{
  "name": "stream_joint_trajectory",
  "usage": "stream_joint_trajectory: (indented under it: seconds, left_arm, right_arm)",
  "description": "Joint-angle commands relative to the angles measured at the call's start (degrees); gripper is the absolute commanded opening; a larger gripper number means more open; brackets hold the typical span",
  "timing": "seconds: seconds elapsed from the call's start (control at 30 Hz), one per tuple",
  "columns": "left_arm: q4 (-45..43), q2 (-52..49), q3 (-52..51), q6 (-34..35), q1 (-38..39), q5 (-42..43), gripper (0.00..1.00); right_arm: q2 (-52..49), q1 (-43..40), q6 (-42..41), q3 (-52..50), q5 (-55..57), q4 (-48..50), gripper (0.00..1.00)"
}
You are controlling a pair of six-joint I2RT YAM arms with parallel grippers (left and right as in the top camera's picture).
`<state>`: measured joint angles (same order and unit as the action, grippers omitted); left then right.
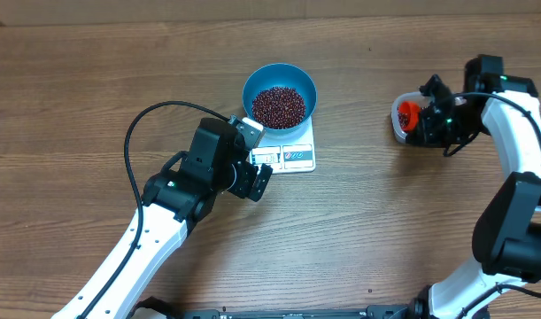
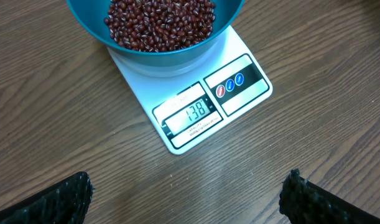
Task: Scoop item into bowl and weigh 150g on scale
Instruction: 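Dip the red scoop into the beans in the tub and fill it, then lift the filled scoop and carry it over the blue bowl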
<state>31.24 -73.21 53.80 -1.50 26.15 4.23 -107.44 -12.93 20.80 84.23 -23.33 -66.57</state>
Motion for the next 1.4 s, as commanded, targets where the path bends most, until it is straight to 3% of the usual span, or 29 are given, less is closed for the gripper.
stream_joint_trajectory:
  seconds: [0.0, 0.37, 0.67, 1.0, 1.17, 1.37]
  left_arm:
    - [-0.15, -0.28, -0.2, -0.24, -0.26, -0.35, 0.99]
    - [-0.15, -0.28, -0.2, -0.24, -0.26, -0.35, 1.0]
    - [-0.15, -0.28, -0.2, -0.24, -0.26, -0.35, 0.99]
    - [-0.15, -0.28, -0.2, -0.24, -0.26, -0.35, 1.0]
    - [-0.15, -0.28, -0.2, -0.24, -0.26, -0.35, 1.0]
    - [-0.15, -0.28, -0.2, -0.24, -0.26, -0.35, 1.0]
  right_arm:
    - [-0.07, -2.21, 0.07, 1.77, -6.45, -0.44, 0.04]
    - [-0.04, -10.27, 0.15, 1.77, -17.22, -1.22, 0.04]
    - [-0.04, -9.79, 0.33, 3.41, -23.08, -4.04, 0.04]
    - [0.07, 0.24, 0.52, 14.43, -22.8, -9.97, 0.04]
    - [0.07, 8.44, -0.28, 16.26, -22.45, -7.43, 0.04]
    - [0.07, 17.84, -7.61, 16.31, -13.03, -1.38, 0.04]
